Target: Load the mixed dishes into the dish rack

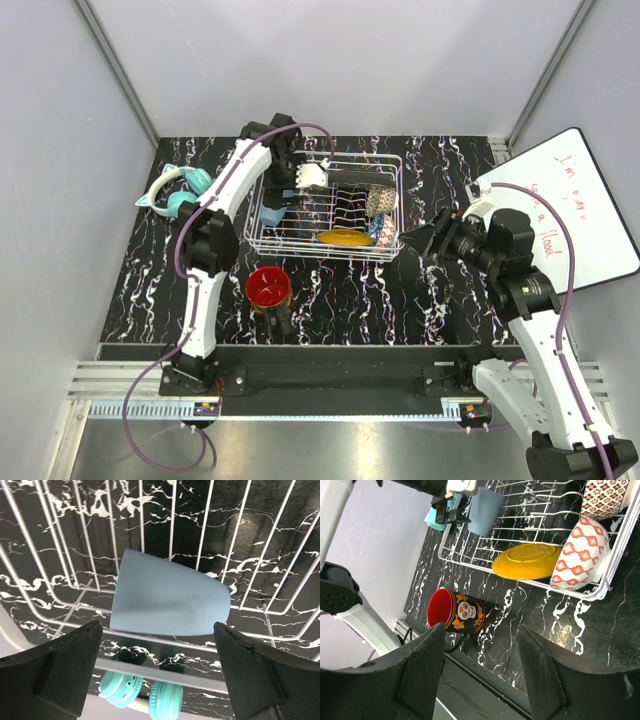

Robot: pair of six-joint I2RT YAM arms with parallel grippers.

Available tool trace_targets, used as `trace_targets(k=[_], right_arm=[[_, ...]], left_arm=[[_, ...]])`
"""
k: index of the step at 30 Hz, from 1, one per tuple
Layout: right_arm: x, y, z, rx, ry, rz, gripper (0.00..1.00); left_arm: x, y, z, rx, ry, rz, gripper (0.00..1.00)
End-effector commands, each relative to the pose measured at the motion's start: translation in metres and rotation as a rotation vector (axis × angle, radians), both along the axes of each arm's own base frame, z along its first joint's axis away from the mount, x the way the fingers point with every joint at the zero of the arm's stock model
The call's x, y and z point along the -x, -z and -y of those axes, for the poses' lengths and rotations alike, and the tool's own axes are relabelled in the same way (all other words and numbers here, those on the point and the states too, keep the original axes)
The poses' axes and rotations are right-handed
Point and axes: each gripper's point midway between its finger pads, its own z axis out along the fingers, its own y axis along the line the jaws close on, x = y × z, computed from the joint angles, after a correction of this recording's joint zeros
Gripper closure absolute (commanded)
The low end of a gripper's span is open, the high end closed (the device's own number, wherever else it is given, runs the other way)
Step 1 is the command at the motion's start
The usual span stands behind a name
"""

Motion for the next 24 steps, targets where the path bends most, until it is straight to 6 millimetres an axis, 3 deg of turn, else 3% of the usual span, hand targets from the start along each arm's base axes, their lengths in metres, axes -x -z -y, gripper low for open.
trace_targets(k=[1, 4, 7, 8, 10, 15, 20, 24], right_arm=[[0.000, -0.001, 0.004, -0.004, 0.030, 0.010, 0.33], [0.000, 0.000, 0.004, -0.002, 0.031, 0.009, 0.34], [-0.002, 0.001, 0.004, 0.004, 0.028, 0.006, 0.35], [-0.003, 0.002, 0.004, 0.004, 0.028, 0.003, 0.35], [-0.005, 0.003, 0.003, 0.005, 0.028, 0.000, 0.36], [-0.009, 0.005, 0.003, 0.000, 0.032, -0.007, 0.37], [-0.014, 0.007, 0.005, 0.015, 0.047, -0.019, 0.39], [-0.016, 0.006, 0.006, 0.028, 0.055, -0.016, 0.39]], left_arm=[[-0.004, 0.003, 0.003, 0.010, 0.027, -0.006, 0.01], [0.001, 0.007, 0.002, 0.004, 0.030, -0.025, 0.06], [0.005, 0.005, 0.002, 0.006, 0.031, -0.031, 0.21], [0.007, 0.002, 0.001, 0.004, 0.030, -0.034, 0.31], [0.010, -0.004, 0.000, 0.010, 0.023, -0.029, 0.40], [0.019, -0.017, -0.004, 0.008, 0.013, -0.031, 0.74], [0.034, -0.020, -0.008, 0.000, 0.010, -0.071, 0.74], [0.040, -0.010, -0.013, -0.023, 0.003, -0.114, 0.69]])
